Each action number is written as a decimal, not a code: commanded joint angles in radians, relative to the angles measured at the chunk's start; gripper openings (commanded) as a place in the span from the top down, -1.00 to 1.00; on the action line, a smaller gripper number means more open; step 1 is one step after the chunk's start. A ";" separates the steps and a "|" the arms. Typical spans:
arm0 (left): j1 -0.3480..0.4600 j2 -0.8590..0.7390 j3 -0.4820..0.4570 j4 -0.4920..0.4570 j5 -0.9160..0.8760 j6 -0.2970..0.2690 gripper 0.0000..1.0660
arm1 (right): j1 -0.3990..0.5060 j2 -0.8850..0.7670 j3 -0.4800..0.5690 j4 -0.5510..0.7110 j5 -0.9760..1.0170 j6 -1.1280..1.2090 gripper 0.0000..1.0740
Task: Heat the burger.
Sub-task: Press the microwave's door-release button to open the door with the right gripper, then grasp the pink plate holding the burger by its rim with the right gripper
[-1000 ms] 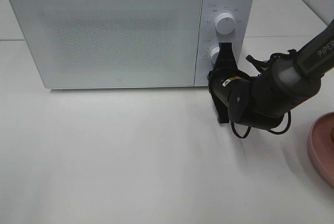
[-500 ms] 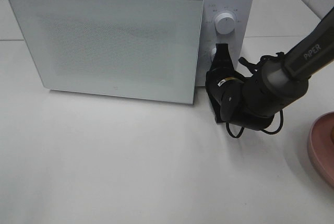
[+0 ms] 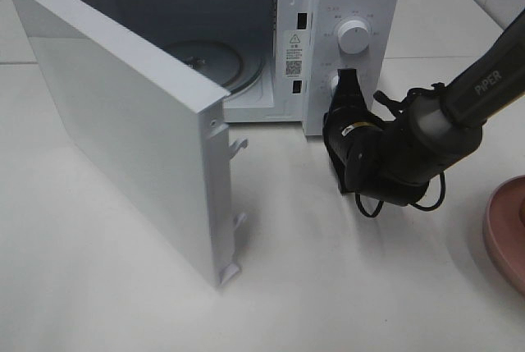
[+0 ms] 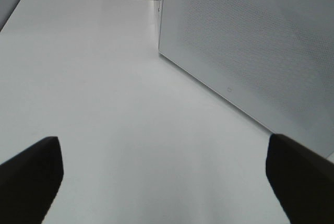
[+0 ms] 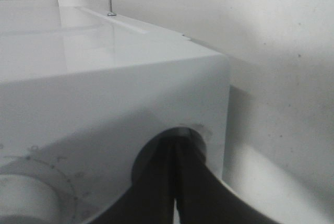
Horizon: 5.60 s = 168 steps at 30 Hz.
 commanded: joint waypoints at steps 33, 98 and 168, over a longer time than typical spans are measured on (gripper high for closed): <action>-0.003 -0.014 0.001 -0.006 -0.005 -0.002 -0.83 | 0.018 -0.152 0.145 -0.124 -0.009 0.049 1.00; -0.003 -0.014 0.001 -0.006 -0.005 -0.002 -0.83 | -0.234 -0.869 0.232 -0.780 1.550 -1.067 -0.31; -0.003 -0.014 0.001 -0.006 -0.005 -0.002 -0.83 | -0.369 -0.392 0.232 -0.932 1.405 -1.009 -0.54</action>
